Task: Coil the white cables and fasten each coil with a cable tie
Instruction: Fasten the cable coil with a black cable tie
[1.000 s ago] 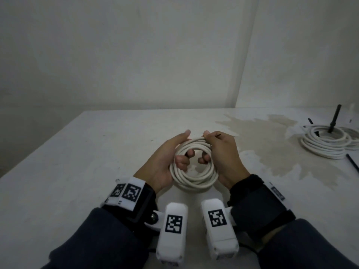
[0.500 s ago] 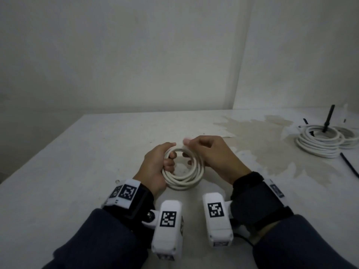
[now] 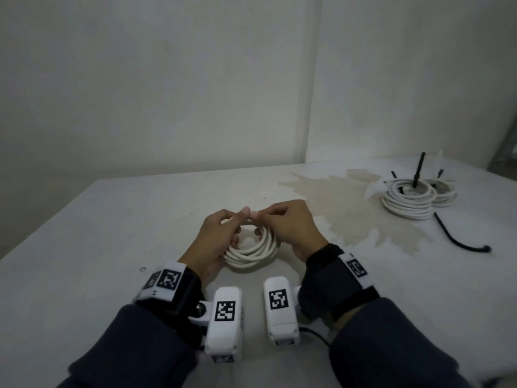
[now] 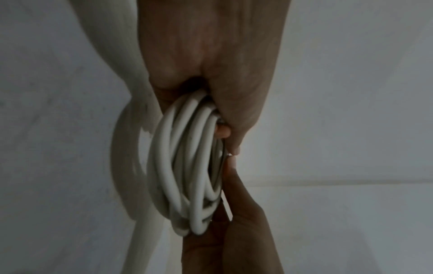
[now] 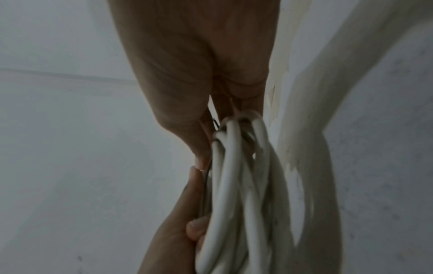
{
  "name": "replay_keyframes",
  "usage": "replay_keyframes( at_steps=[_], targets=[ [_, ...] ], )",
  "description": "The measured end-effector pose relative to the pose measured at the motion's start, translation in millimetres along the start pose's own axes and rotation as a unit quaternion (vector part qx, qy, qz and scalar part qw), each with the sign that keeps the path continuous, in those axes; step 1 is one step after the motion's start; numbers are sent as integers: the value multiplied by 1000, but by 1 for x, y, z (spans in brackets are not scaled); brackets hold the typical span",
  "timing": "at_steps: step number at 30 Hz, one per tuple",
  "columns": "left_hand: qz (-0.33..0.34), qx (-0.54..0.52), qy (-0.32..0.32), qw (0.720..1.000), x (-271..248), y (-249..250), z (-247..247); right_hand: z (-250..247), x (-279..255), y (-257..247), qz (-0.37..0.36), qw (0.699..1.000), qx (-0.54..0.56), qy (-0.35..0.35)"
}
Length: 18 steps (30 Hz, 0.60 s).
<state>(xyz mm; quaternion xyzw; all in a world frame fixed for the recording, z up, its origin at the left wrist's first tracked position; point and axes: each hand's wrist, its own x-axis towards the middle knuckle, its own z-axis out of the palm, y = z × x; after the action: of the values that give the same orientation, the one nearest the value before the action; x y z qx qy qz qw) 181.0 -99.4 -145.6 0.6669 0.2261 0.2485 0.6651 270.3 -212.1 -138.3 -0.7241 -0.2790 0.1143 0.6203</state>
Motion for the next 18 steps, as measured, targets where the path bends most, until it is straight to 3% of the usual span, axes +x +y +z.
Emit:
replay_keyframes(
  at_steps=[5, 7, 8, 10, 12, 13, 15, 18],
  targets=[
    [9, 55, -39, 998, 1, -5, 37, -54, -10, 5, 108, 993, 17, -35],
    [-2, 39, -42, 998, 4, -8, 48, -98, -5, 10, 103, 989, -93, 47],
    [-6, 34, -43, 998, 6, -9, 51, -124, -1, 14, 98, 971, -191, 101],
    [-5, 36, -42, 998, 10, -11, 54, -172, 2, 19, 142, 904, -363, 174],
    [3, 35, -45, 998, 13, -12, 57, -210, -1, 26, 234, 843, -448, 183],
    [7, 33, -42, 999, 14, -14, 56, -220, -2, 29, 266, 827, -467, 167],
    [10, 21, -49, 999, 17, -15, 58, -231, -9, 30, 290, 816, -485, 125],
    [10, 6, -61, 998, 18, -17, 59, -225, -17, 23, 272, 818, -491, 127]
  ],
)
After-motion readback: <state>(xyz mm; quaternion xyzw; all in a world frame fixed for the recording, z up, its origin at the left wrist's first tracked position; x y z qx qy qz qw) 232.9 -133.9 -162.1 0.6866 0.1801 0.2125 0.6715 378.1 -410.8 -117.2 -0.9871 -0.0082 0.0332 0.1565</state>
